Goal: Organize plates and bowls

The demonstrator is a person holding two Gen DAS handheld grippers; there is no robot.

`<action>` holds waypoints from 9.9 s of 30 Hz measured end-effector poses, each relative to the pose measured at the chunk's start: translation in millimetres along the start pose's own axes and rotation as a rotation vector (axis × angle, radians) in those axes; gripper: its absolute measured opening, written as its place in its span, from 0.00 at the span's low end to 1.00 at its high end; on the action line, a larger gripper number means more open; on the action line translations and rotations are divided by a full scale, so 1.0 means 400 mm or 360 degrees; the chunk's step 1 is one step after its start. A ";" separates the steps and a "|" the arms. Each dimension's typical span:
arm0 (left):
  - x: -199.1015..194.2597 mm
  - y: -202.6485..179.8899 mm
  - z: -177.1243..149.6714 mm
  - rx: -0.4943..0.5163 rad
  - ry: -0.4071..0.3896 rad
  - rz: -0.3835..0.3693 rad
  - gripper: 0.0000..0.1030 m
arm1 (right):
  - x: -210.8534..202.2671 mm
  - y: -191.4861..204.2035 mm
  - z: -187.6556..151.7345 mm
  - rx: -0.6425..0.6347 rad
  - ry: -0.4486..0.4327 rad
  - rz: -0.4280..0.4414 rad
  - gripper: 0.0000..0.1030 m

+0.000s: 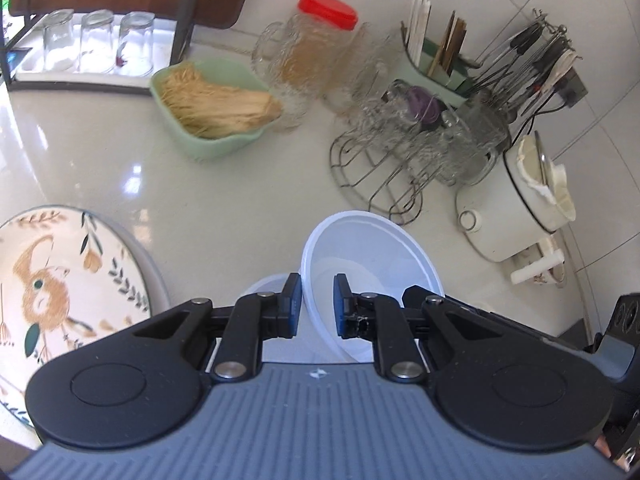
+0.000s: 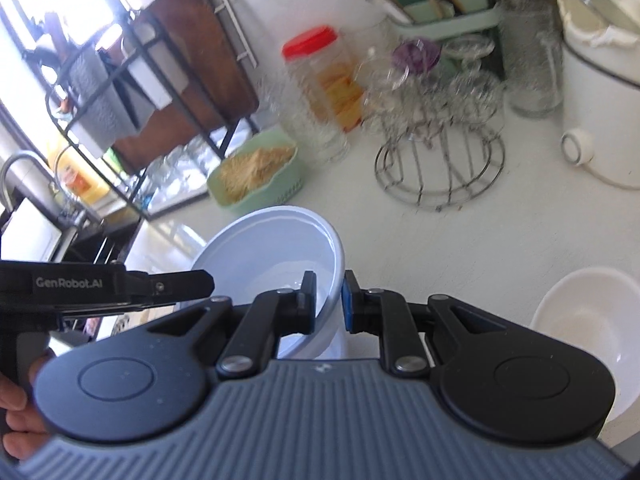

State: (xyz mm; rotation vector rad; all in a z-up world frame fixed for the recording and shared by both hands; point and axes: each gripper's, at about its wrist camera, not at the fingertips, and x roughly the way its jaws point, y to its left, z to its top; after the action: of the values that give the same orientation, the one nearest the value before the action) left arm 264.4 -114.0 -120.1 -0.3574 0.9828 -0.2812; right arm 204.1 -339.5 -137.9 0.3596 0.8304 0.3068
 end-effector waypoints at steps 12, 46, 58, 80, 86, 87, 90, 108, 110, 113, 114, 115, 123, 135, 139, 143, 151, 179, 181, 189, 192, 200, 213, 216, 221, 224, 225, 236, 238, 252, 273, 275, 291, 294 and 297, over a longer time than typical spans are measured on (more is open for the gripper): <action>0.020 0.053 -0.035 -0.0051 0.0045 0.0109 0.17 | 0.058 0.024 -0.041 -0.0047 0.0129 0.0031 0.18; -0.046 -0.054 0.038 0.0266 -0.0091 0.0151 0.40 | -0.094 0.055 0.017 -0.0188 -0.0241 -0.0095 0.44; -0.062 -0.125 0.044 0.0396 -0.0145 0.0047 0.40 | -0.152 0.057 0.026 -0.0195 -0.0378 -0.0200 0.44; 0.022 -0.239 0.023 0.0579 -0.0032 -0.0108 0.40 | -0.224 -0.043 0.015 -0.0039 -0.0516 -0.0473 0.45; 0.074 -0.270 -0.007 0.0636 0.0010 -0.0144 0.40 | -0.219 -0.068 -0.018 -0.0026 -0.0490 -0.0550 0.43; 0.085 -0.275 -0.014 0.0648 0.0021 -0.0149 0.40 | -0.218 -0.074 -0.023 -0.0021 -0.0487 -0.0569 0.43; 0.113 -0.291 -0.033 0.0670 0.0056 -0.0170 0.40 | -0.220 -0.101 -0.040 0.0024 -0.0481 -0.0597 0.43; 0.295 -0.425 -0.107 0.0937 0.0212 -0.0333 0.45 | -0.226 -0.262 -0.138 0.0227 -0.0427 -0.0939 0.43; 0.312 -0.428 -0.112 0.0925 0.0247 -0.0342 0.45 | -0.218 -0.276 -0.145 0.0262 -0.0419 -0.0943 0.43; 0.335 -0.429 -0.123 0.0902 0.0298 -0.0341 0.45 | -0.206 -0.297 -0.154 0.0304 -0.0401 -0.0954 0.43; 0.343 -0.429 -0.127 0.0893 0.0318 -0.0339 0.45 | -0.203 -0.303 -0.157 0.0320 -0.0398 -0.0958 0.43; 0.348 -0.429 -0.130 0.0886 0.0332 -0.0338 0.46 | -0.199 -0.310 -0.159 0.0340 -0.0392 -0.0961 0.43; 0.385 -0.433 -0.140 0.0867 0.0394 -0.0323 0.48 | -0.181 -0.360 -0.182 0.0511 -0.0351 -0.0930 0.43; 0.403 -0.443 -0.142 0.0963 0.0419 -0.0311 0.14 | -0.153 -0.362 -0.179 0.0568 -0.0295 -0.0865 0.22; 0.401 -0.442 -0.139 0.0962 0.0417 -0.0323 0.14 | -0.149 -0.356 -0.176 0.0567 -0.0286 -0.0848 0.17; 0.394 -0.438 -0.132 0.0928 0.0422 -0.0339 0.14 | -0.154 -0.357 -0.177 0.0605 -0.0290 -0.0824 0.17; 0.349 -0.428 -0.114 0.0857 0.0389 -0.0365 0.14 | -0.180 -0.334 -0.167 0.0622 -0.0332 -0.0783 0.17; 0.091 -0.376 -0.023 0.0652 0.0130 -0.0272 0.15 | -0.260 -0.172 -0.084 0.0415 -0.0404 -0.0501 0.19; 0.072 -0.363 -0.020 0.0616 0.0107 -0.0254 0.15 | -0.260 -0.156 -0.073 0.0379 -0.0401 -0.0479 0.19; 0.004 -0.297 -0.008 0.0455 0.0043 -0.0143 0.15 | -0.243 -0.105 -0.037 0.0259 -0.0367 -0.0310 0.19; -0.014 -0.270 -0.002 0.0398 0.0067 -0.0130 0.15 | -0.236 -0.103 -0.024 0.0240 -0.0325 -0.0222 0.19; -0.058 -0.203 -0.023 0.0162 0.0004 -0.0050 0.15 | -0.194 -0.074 -0.006 0.0166 -0.0133 -0.0087 0.19; -0.053 -0.056 -0.033 -0.0093 -0.0049 0.0147 0.15 | -0.059 0.018 0.009 -0.0065 0.0079 0.0030 0.19; -0.031 -0.024 -0.035 -0.0079 -0.0006 0.0180 0.15 | -0.024 0.031 0.004 -0.0097 0.0107 0.0012 0.19; -0.005 0.025 -0.041 -0.0061 0.0055 0.0229 0.15 | 0.027 0.056 -0.014 -0.0122 0.0146 0.0002 0.19; -0.005 0.045 -0.045 -0.0030 0.0058 0.0250 0.15 | 0.050 0.076 -0.027 -0.0152 0.0163 -0.0032 0.19; -0.005 0.052 -0.046 -0.0028 0.0064 0.0253 0.15 | 0.057 0.083 -0.032 -0.0163 0.0168 -0.0049 0.19; -0.009 0.099 -0.042 0.0037 0.0161 0.0283 0.35 | 0.076 0.081 -0.057 -0.0039 0.0054 -0.0204 0.66; -0.019 0.108 -0.040 0.0053 0.0155 0.0279 0.39 | 0.100 0.064 -0.063 0.0053 0.0085 -0.0217 0.65; -0.045 0.101 -0.032 0.0229 0.0193 0.0185 0.67 | 0.157 0.010 -0.127 0.0535 0.0124 -0.0223 0.23; 0.107 -0.009 -0.088 0.0396 0.0401 0.0058 0.67 | 0.053 -0.087 -0.169 0.0624 0.0013 -0.0373 0.12; 0.124 -0.011 -0.089 0.0391 0.0417 0.0070 0.67 | 0.049 -0.090 -0.171 0.0626 0.0014 -0.0384 0.12; 0.226 0.020 -0.115 0.0288 0.0542 0.0029 0.40 | 0.057 -0.087 -0.178 0.0576 0.0046 -0.0378 0.12; 0.226 0.015 -0.118 0.0295 0.0541 0.0002 0.30 | 0.062 -0.088 -0.179 0.0593 0.0050 -0.0373 0.14; 0.223 0.007 -0.112 0.0319 0.0525 0.0006 0.24 | 0.066 -0.089 -0.183 0.0611 0.0050 -0.0364 0.14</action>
State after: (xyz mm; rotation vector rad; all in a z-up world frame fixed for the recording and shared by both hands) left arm 273.7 -153.8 -211.2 -0.1271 1.2666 -0.4410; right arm 169.7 -346.8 -215.8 0.6128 0.9525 -0.0638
